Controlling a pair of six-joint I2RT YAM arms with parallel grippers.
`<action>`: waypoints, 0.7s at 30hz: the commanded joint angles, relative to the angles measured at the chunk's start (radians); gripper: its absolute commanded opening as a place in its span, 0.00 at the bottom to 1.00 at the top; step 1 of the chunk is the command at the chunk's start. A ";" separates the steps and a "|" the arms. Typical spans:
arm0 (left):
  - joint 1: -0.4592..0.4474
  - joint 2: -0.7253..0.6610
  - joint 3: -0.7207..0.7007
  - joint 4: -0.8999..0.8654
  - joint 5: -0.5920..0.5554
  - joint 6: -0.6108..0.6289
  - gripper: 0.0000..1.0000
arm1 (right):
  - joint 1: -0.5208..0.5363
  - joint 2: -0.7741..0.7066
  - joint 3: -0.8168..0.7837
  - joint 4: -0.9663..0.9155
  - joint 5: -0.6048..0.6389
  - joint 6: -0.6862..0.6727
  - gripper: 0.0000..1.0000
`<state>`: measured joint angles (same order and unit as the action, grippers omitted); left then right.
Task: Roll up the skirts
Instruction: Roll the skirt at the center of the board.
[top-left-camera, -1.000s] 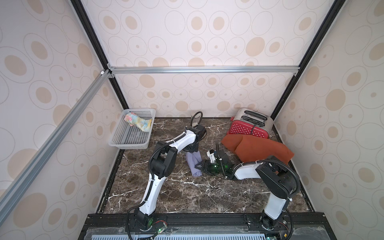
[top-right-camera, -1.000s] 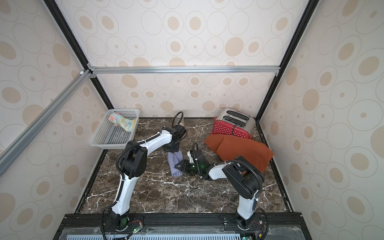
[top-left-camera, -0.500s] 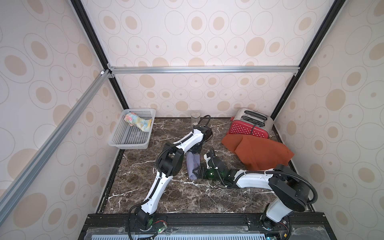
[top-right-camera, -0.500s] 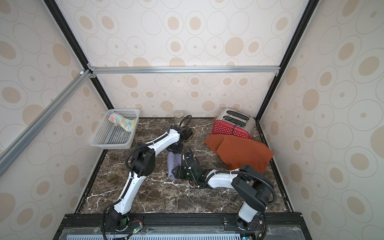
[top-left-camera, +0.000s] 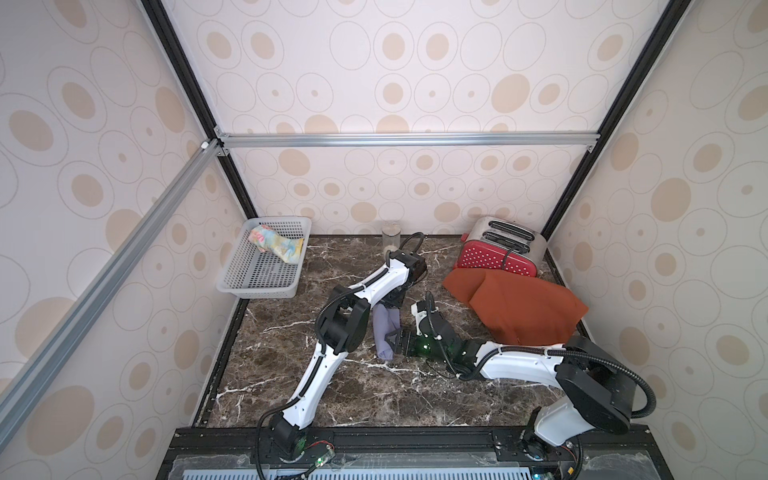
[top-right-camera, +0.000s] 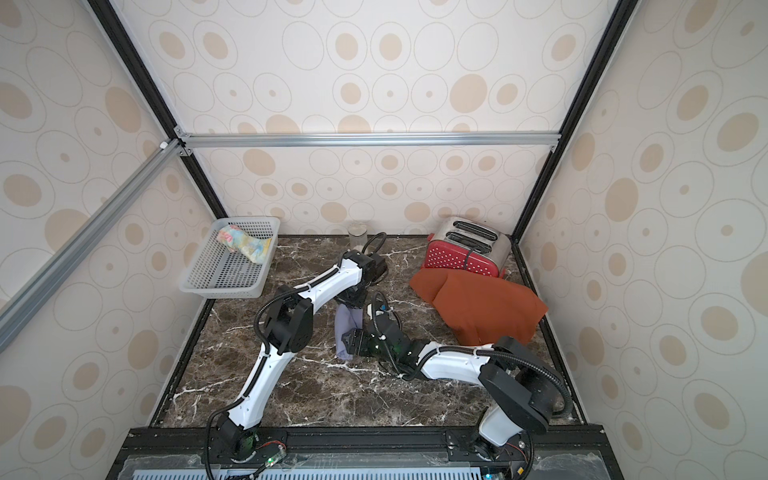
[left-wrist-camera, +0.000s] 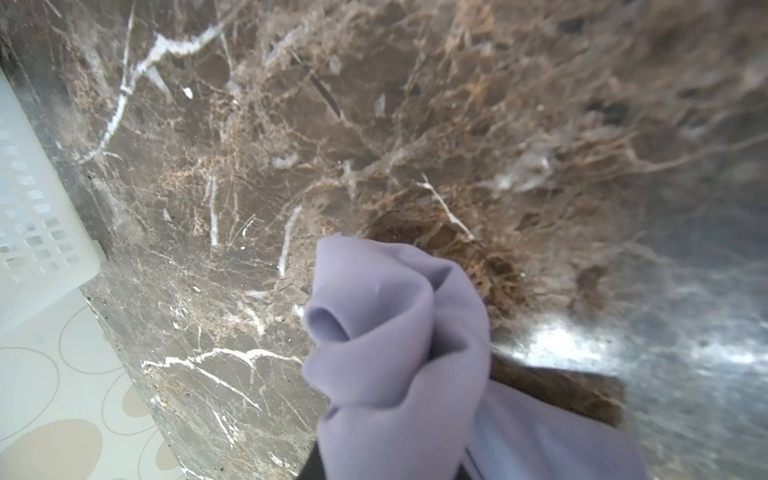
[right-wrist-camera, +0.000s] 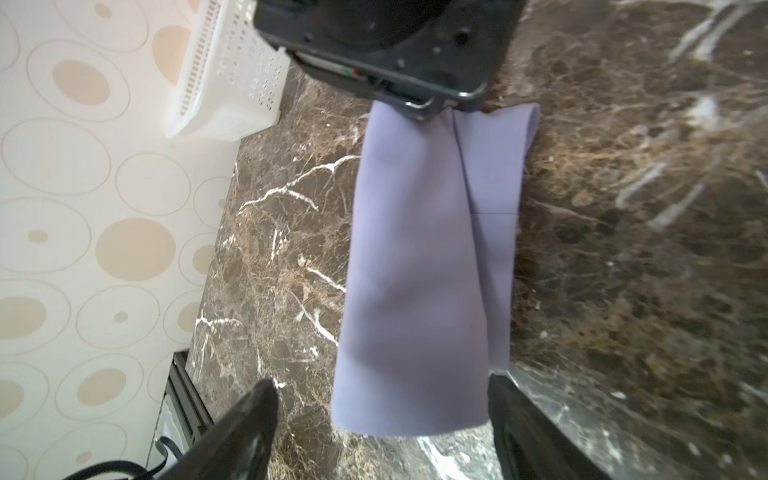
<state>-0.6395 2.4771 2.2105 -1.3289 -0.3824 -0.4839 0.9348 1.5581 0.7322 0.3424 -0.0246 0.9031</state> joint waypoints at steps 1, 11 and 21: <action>-0.012 -0.001 -0.011 -0.027 0.044 0.020 0.19 | 0.004 0.077 0.095 -0.058 -0.074 -0.052 0.86; -0.012 -0.001 0.034 -0.046 0.073 0.028 0.28 | -0.011 0.224 0.151 -0.122 -0.049 0.026 0.40; 0.065 -0.076 0.088 -0.013 0.242 0.014 0.73 | -0.102 0.322 -0.054 0.267 -0.199 0.222 0.04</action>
<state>-0.6121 2.4668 2.2673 -1.3346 -0.2382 -0.4595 0.8509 1.8114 0.7403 0.5400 -0.1856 1.0420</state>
